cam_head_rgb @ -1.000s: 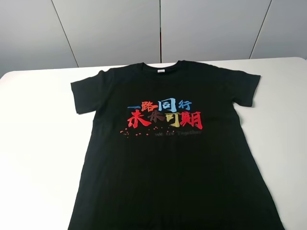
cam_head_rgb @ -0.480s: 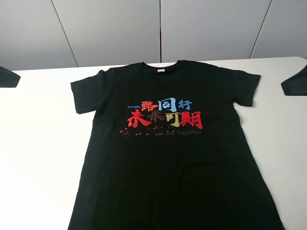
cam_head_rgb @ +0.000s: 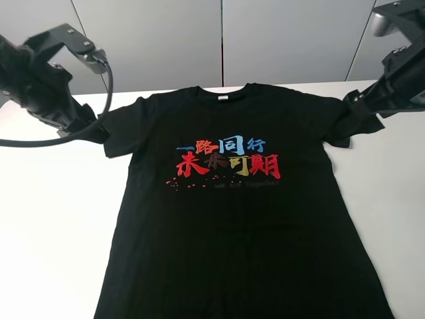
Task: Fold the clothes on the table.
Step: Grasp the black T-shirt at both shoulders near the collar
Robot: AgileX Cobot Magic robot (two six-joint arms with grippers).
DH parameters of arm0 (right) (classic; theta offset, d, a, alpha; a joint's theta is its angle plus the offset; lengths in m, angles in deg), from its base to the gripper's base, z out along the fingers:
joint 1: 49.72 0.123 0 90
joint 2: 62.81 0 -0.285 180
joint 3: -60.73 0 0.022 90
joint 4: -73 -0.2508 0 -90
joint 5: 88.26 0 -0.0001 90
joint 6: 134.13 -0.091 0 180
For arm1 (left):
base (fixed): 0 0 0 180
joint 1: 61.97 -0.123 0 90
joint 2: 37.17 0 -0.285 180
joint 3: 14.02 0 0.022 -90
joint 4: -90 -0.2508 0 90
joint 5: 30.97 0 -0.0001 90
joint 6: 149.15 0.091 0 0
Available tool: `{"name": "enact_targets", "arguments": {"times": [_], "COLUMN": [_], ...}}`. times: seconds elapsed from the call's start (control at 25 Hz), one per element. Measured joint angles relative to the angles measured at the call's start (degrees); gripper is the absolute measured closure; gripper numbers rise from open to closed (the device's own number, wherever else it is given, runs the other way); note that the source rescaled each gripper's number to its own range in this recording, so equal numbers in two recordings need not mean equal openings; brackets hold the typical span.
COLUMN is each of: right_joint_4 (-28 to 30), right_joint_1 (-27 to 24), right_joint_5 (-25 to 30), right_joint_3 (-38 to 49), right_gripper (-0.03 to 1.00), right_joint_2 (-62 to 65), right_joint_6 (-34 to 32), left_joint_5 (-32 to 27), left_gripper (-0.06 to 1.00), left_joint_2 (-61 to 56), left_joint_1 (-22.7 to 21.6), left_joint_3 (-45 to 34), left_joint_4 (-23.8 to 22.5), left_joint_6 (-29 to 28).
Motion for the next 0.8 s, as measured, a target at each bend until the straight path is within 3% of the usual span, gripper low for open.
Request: {"name": "enact_targets", "arguments": {"times": [0.44,0.8], "right_joint_4": [0.1,0.0], "right_joint_1": [0.3,0.3], "right_joint_5": [-1.6,-3.4], "right_joint_3": [-2.7,-2.7], "right_gripper": [-0.03,-0.03], "right_joint_2": [-13.8,-15.1], "right_joint_6": [1.3,1.4], "left_joint_5": [-3.0,-3.3], "left_gripper": [-0.06,-0.06], "left_joint_2": [19.0,26.1], "left_joint_1": [4.3,4.3], "left_joint_3": [12.1,13.4], "left_joint_4": [-1.6,-5.4], "left_joint_6": [-2.1,-4.9]}}
